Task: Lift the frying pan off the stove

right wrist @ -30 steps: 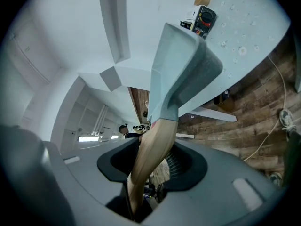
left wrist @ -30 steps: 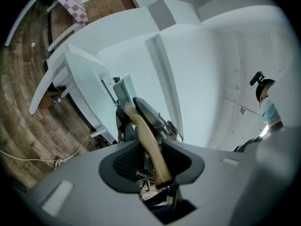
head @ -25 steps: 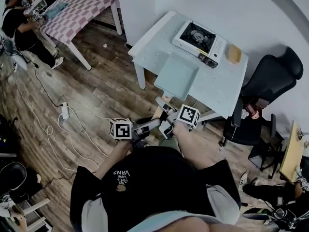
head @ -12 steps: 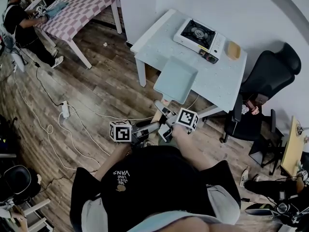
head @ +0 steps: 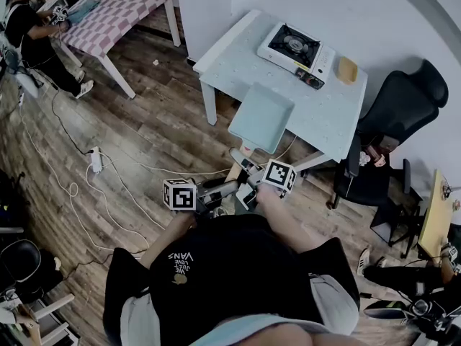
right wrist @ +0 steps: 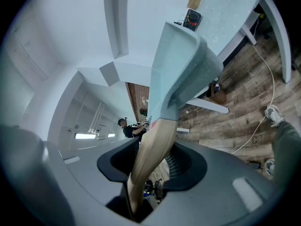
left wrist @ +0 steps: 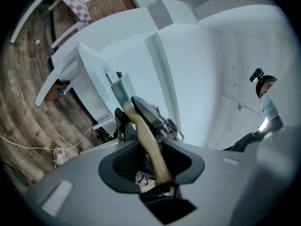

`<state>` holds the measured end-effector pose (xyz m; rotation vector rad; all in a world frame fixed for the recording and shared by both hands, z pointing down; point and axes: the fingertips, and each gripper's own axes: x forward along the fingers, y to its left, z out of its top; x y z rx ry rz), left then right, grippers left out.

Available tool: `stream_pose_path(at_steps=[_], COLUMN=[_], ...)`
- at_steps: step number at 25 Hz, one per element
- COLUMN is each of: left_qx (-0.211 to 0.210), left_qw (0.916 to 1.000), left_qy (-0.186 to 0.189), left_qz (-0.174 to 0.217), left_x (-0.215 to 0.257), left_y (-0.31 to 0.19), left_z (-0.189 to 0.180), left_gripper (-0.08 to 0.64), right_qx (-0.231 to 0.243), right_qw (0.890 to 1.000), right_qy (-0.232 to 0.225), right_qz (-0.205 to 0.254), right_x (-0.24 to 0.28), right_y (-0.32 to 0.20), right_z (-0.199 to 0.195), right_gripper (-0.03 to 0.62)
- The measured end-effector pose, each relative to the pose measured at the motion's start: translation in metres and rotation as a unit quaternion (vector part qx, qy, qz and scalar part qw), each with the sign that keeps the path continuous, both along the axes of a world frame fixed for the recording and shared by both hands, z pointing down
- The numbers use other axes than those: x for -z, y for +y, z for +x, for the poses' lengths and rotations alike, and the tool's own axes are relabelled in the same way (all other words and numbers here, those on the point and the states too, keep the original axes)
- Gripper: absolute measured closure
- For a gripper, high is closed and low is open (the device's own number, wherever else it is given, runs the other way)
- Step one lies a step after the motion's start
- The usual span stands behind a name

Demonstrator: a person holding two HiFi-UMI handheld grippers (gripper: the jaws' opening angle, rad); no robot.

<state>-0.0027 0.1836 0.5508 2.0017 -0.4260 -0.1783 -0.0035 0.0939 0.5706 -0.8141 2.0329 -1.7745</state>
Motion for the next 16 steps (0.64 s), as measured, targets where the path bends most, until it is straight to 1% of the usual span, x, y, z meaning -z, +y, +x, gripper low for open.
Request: stream_pose_path(at_steps=[4,8,11,12,16], left_qx=[0.003,0.006,0.008,0.008,0.008], left_qw=[1.0,1.0,1.0,1.0,1.0], left_qy=[0.0,-0.001,-0.003,-0.003,-0.003], left_qz=[-0.002,-0.002,-0.002,-0.002,-0.002], left_x=[0.0,-0.003,-0.004,-0.004,-0.005], left_y=[0.002,0.007,0.01,0.01,0.012], left_z=[0.002,0.006,0.007,0.007,0.009], left_gripper=[0.416,0.416,0.416,0.416,0.416], right_qx=[0.002,0.006,0.003,0.003,0.005], right_qw=[1.0,1.0,0.999,0.999,1.0], right_qy=[0.012,-0.003,0.018,0.019,0.002], right_qz=[-0.015,-0.003,-0.026,-0.027,-0.008], right_x=[-0.002,-0.003,-0.007,-0.007,-0.006], right_y=[0.005,0.008,0.015,0.015,0.013], right_z=[0.004,0.005,0.009,0.01,0.008], right_gripper=[0.417,0.417,0.417,0.419,0.419])
